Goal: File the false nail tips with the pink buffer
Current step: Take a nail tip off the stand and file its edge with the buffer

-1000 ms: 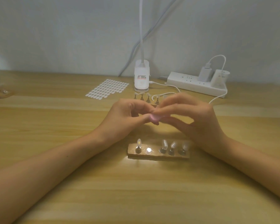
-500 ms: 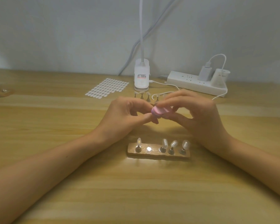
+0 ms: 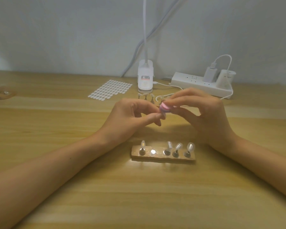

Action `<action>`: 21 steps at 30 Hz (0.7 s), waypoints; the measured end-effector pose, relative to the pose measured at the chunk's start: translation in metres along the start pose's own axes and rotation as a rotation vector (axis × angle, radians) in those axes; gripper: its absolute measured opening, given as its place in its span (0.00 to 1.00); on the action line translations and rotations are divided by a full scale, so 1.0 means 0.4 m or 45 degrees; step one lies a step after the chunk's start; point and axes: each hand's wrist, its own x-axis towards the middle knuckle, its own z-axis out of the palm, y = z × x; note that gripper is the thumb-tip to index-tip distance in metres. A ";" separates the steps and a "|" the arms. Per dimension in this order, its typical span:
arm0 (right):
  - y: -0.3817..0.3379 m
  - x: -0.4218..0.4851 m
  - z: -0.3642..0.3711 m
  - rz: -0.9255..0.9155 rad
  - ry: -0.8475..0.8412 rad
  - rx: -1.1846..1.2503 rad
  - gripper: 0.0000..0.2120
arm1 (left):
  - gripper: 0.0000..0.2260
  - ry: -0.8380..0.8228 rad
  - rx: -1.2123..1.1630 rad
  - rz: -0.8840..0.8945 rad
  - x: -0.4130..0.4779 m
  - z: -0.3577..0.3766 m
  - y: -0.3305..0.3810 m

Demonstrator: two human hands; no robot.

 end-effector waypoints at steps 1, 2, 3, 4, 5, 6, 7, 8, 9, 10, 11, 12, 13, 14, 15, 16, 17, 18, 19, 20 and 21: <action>-0.002 -0.001 0.001 -0.030 -0.011 -0.008 0.10 | 0.05 -0.009 -0.008 -0.007 0.001 0.000 0.001; -0.004 -0.001 0.004 -0.073 -0.033 -0.014 0.10 | 0.06 -0.013 -0.011 -0.019 0.001 0.000 0.004; -0.006 -0.001 0.006 -0.097 -0.047 -0.020 0.10 | 0.07 -0.015 -0.010 -0.026 0.001 -0.001 0.006; -0.006 0.000 0.006 -0.085 -0.039 -0.022 0.10 | 0.07 -0.020 -0.013 -0.028 0.001 0.000 0.007; -0.005 0.000 0.004 -0.055 -0.016 -0.018 0.10 | 0.06 -0.022 -0.026 -0.031 0.001 0.001 0.008; -0.005 0.001 0.002 -0.037 0.002 -0.016 0.10 | 0.05 -0.017 -0.039 -0.035 0.001 0.002 0.008; -0.005 -0.001 0.002 -0.045 -0.001 -0.020 0.10 | 0.05 -0.014 -0.044 -0.035 0.000 0.001 0.010; -0.006 -0.002 0.003 -0.074 -0.021 -0.020 0.10 | 0.06 -0.014 -0.037 -0.032 0.000 0.001 0.012; -0.006 -0.003 0.004 -0.096 -0.041 -0.012 0.10 | 0.08 -0.016 -0.029 -0.032 0.001 0.000 0.016; -0.005 -0.002 0.003 -0.089 -0.038 -0.004 0.11 | 0.08 -0.020 -0.027 -0.038 0.001 0.000 0.017; -0.004 -0.001 -0.002 -0.061 -0.010 -0.007 0.11 | 0.07 -0.020 -0.034 -0.042 0.002 0.002 0.018; -0.002 0.000 -0.003 -0.031 0.018 -0.012 0.12 | 0.06 -0.015 -0.044 -0.044 0.002 0.002 0.018; -0.002 0.000 -0.003 -0.019 0.024 -0.009 0.11 | 0.06 -0.012 -0.046 -0.043 0.001 0.002 0.020; -0.003 -0.002 -0.002 -0.037 0.004 0.000 0.11 | 0.08 -0.014 -0.037 -0.036 0.001 0.001 0.022; -0.004 -0.003 0.000 -0.072 -0.030 0.011 0.11 | 0.09 -0.019 -0.023 -0.032 0.001 0.001 0.024; -0.004 -0.003 0.001 -0.090 -0.051 0.020 0.11 | 0.09 -0.024 -0.017 -0.037 0.002 0.001 0.024; -0.004 -0.002 0.000 -0.072 -0.044 0.022 0.11 | 0.09 -0.024 -0.018 -0.045 0.002 0.003 0.024; -0.004 -0.001 -0.002 -0.036 -0.016 0.022 0.11 | 0.07 -0.019 -0.024 -0.055 0.003 0.005 0.023; -0.005 0.001 -0.003 -0.012 0.006 0.020 0.11 | 0.06 -0.011 -0.028 -0.064 0.003 0.005 0.022; -0.007 -0.001 0.000 -0.020 0.005 0.015 0.11 | 0.06 -0.007 -0.027 -0.071 0.003 0.005 0.021; -0.010 -0.003 0.004 -0.063 -0.018 0.009 0.11 | 0.07 -0.006 -0.023 -0.071 0.002 0.004 0.021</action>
